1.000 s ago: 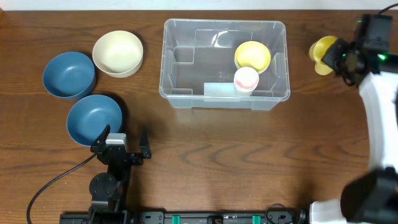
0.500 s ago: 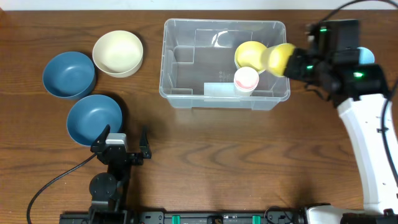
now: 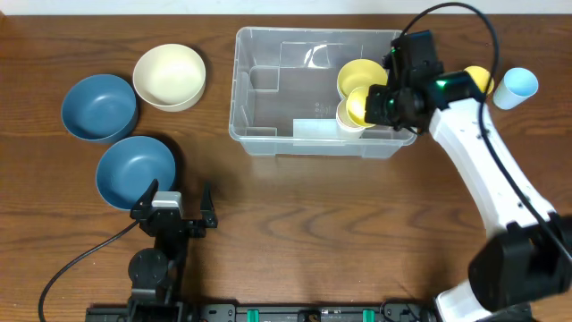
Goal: Pack container
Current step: 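Stack the yellow cup onto the pink cup and release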
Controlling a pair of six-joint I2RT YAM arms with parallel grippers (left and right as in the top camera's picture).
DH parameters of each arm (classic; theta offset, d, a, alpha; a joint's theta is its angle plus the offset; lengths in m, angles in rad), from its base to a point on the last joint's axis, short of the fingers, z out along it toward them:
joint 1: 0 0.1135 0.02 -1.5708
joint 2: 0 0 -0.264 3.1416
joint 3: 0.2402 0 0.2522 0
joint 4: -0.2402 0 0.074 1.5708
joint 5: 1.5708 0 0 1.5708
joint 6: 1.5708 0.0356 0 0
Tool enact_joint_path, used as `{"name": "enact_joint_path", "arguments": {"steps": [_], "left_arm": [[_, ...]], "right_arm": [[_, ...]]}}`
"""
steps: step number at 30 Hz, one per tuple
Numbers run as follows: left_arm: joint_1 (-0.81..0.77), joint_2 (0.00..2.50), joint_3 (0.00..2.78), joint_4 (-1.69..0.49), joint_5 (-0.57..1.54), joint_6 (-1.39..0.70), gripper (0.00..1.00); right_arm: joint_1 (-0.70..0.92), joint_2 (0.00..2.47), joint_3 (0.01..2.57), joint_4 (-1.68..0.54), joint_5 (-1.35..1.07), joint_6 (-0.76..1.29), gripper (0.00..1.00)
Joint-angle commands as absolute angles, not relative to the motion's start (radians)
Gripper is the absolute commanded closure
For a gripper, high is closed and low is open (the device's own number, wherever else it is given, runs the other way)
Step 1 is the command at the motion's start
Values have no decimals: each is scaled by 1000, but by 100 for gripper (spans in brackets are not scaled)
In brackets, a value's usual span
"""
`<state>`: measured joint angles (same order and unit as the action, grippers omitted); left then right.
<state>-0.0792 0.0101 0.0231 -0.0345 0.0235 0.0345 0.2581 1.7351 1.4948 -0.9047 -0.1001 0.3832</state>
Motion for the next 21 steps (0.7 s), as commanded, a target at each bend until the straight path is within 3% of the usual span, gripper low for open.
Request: {"name": "enact_joint_path", "arguments": {"steps": [1,4,7,8,21], "left_arm": [[-74,4,4,-72,12,48,2],[-74,4,4,-71,12,48,2],[-74,4,4,-71,12,48,2],[-74,4,4,-72,12,48,2],[-74,4,4,-71,12,48,2]], "right_arm": [[275,1770,1490,-893,-93,392,99],[275,1786,1490,-892,-94,404,98],[275,1788,1491,-885,-93,399,47],[275,1786,1491,-879,-94,389,42],[252,1678,1637,-912,-88,360,37]]}}
